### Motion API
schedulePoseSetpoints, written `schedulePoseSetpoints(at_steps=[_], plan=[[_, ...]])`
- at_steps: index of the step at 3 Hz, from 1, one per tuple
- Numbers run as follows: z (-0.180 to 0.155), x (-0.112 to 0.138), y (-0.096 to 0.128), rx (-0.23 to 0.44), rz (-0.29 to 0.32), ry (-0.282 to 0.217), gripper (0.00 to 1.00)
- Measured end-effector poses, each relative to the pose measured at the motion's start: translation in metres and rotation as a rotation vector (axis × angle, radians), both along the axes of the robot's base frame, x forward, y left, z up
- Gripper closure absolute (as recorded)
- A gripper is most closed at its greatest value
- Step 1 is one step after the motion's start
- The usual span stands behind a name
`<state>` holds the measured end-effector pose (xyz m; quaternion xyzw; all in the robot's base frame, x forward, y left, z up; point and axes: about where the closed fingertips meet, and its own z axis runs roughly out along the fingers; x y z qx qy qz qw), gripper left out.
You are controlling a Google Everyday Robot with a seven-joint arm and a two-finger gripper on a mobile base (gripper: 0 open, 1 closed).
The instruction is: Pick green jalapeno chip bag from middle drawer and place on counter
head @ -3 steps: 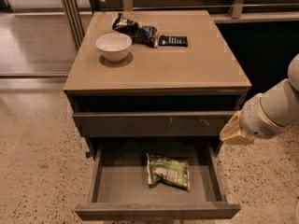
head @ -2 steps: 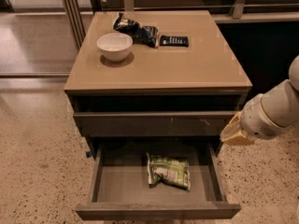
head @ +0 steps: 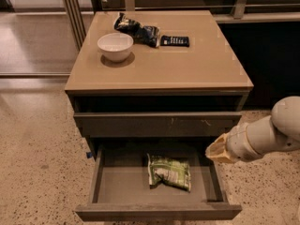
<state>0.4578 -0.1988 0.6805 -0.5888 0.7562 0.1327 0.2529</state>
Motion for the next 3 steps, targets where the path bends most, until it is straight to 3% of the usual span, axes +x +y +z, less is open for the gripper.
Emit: schedulePoseSetpoints(at_steps=[1,2,3], plan=[[-0.07,0.029,0.037,0.121,0.036,-0.033,1.0],[-0.141,0.05,0.058,0.206,0.046,-0.012,1.0],[-0.17,0.041,0.064,0.239,0.043,0.035,1.0]])
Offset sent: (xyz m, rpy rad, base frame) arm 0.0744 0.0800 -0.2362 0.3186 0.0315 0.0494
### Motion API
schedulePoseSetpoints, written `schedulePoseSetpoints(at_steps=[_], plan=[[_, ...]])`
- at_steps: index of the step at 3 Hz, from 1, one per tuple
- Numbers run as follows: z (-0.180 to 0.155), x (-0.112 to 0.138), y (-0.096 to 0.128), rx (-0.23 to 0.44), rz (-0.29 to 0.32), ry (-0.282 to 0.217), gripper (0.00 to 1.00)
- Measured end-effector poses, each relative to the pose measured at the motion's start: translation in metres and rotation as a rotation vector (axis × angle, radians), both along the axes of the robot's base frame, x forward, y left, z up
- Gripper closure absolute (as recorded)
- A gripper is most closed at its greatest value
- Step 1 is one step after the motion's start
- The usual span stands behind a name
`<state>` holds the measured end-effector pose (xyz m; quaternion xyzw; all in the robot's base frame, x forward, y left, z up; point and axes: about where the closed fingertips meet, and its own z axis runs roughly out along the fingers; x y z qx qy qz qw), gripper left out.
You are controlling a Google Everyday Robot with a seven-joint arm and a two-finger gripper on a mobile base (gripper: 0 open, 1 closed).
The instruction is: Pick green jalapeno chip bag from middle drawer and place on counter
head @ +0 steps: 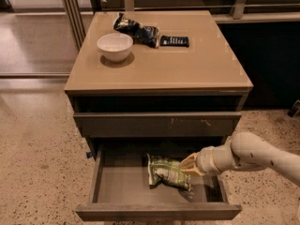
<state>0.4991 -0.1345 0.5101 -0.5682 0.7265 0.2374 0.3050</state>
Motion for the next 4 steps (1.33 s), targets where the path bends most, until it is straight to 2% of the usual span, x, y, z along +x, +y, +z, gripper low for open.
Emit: schedulePoseSetpoints(at_steps=[1,2,3,4], plan=[[0.0,0.0,0.0,0.0,0.0,0.0,1.0],[-0.023,0.002,0.001,-0.006,0.003,0.0,0.81],[-0.054,0.008,0.002,0.005,-0.005,0.022,0.58],[-0.083,0.014,0.004,0.01,-0.014,0.05,0.44]])
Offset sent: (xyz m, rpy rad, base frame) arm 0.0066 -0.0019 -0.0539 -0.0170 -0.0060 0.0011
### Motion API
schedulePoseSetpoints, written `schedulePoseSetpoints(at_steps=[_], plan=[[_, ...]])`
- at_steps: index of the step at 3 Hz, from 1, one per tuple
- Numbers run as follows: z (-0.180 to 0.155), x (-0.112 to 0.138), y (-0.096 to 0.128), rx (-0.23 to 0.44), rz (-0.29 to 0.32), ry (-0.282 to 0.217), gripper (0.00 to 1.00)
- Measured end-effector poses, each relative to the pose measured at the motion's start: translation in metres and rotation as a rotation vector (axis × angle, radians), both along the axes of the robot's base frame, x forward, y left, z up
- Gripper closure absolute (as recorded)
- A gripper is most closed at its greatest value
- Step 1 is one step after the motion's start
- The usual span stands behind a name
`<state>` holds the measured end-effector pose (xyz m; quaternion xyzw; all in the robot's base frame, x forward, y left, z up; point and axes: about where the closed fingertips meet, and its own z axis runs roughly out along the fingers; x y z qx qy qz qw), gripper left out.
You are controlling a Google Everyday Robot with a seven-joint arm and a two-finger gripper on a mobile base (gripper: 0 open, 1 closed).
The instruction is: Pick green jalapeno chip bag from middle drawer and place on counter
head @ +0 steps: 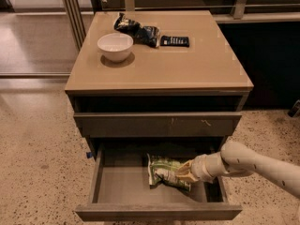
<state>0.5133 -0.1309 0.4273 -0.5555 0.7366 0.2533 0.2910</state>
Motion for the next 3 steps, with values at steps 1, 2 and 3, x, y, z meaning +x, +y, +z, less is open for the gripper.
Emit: schedulePoseSetpoints(at_steps=[1,2,3], plan=[[-0.018,0.005,0.001,0.003,-0.005,0.017,0.37],[-0.029,0.009,0.004,0.006,-0.007,0.025,0.27],[-0.037,0.013,0.006,0.007,-0.004,0.015,0.26]])
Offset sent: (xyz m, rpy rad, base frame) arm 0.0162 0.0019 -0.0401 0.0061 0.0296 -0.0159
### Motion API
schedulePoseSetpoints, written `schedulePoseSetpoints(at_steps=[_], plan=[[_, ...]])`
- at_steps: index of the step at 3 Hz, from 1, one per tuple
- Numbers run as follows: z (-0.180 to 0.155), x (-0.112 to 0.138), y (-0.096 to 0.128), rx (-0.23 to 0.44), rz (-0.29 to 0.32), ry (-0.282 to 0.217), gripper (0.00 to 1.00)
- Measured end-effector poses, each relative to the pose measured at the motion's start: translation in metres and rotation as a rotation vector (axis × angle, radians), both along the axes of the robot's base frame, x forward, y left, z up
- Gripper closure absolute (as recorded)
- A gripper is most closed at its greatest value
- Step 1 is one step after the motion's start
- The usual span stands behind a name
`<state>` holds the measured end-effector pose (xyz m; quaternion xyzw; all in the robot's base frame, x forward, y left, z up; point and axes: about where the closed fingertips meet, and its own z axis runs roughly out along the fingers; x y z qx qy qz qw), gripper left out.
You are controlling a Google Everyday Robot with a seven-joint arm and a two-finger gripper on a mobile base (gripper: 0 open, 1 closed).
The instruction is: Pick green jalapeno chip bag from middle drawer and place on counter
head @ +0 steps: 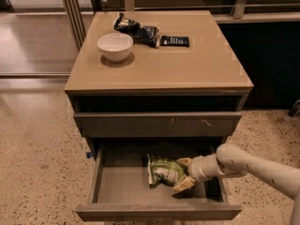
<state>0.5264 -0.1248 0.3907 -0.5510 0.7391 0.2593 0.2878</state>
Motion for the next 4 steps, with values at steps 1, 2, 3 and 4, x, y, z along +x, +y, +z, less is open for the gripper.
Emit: schedulePoseSetpoints(at_steps=[1,2,3,4], plan=[[-0.016,0.006,0.007,-0.013,0.014,-0.044,0.27],[-0.033,0.011,0.015,-0.037,0.037,-0.093,0.45],[-0.032,0.011,0.015,-0.037,0.037,-0.093,0.69],[-0.019,-0.003,0.022,-0.003,0.051,-0.058,0.92]])
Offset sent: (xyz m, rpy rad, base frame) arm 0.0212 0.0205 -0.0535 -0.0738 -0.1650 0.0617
